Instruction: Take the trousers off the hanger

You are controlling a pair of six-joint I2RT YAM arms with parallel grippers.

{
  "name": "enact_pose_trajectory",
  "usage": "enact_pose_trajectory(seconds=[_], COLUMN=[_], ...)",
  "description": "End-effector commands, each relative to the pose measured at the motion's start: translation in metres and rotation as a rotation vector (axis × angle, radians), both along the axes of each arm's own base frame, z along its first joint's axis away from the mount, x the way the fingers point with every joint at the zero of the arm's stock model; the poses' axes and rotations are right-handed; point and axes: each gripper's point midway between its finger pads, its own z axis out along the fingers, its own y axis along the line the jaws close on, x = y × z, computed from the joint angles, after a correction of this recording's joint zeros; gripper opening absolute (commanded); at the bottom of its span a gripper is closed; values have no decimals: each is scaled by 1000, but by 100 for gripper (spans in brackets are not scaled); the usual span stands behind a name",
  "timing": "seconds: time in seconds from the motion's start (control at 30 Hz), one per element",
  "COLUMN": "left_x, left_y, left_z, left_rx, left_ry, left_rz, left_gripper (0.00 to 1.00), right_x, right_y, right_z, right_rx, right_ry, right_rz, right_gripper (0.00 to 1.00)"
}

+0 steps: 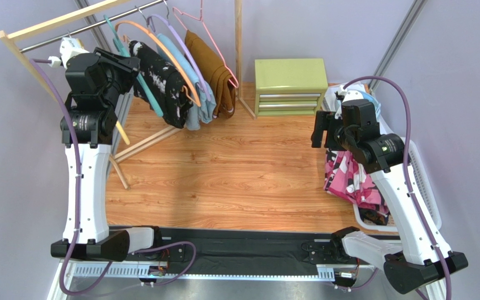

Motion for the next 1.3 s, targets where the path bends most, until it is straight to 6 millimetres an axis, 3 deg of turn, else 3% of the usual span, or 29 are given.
enact_pose_trajectory(seconds=[0.0,0.23,0.27,0.33,0.43,0.6,0.77,0.83,1.03,1.27], left_x=[-25,-57,-61,-77,-103,-138,-178,-191,-225,-254], left_y=[1,-9,-11,-18,-36,-79,-132,-147,-173,-201], left_z=[14,34,33,41,52,57,62,55,43,-3], left_rx=[2,18,25,32,62,79,123,114,126,73], left_ry=[-50,-101,-95,-121,-173,-271,-365,-341,-353,-284], left_rz=[-3,-66,-76,-119,-226,-494,-899,-1065,-1286,-1443], left_gripper=[44,60,74,88,93,94,96,99,99,100], right_x=[0,-2,-3,-4,-6,-10,-13,-12,-13,-18], right_y=[5,9,10,12,15,26,46,55,80,100], right_z=[17,18,19,19,19,20,6,5,-16,-33], right_rx=[37,68,72,84,105,178,283,340,496,636], right_ry=[-63,-51,-52,-45,-37,-25,22,29,111,176], right_rz=[13,20,21,26,30,45,73,86,87,94], right_gripper=[81,81,81,81,81,81,81,81,81,82])
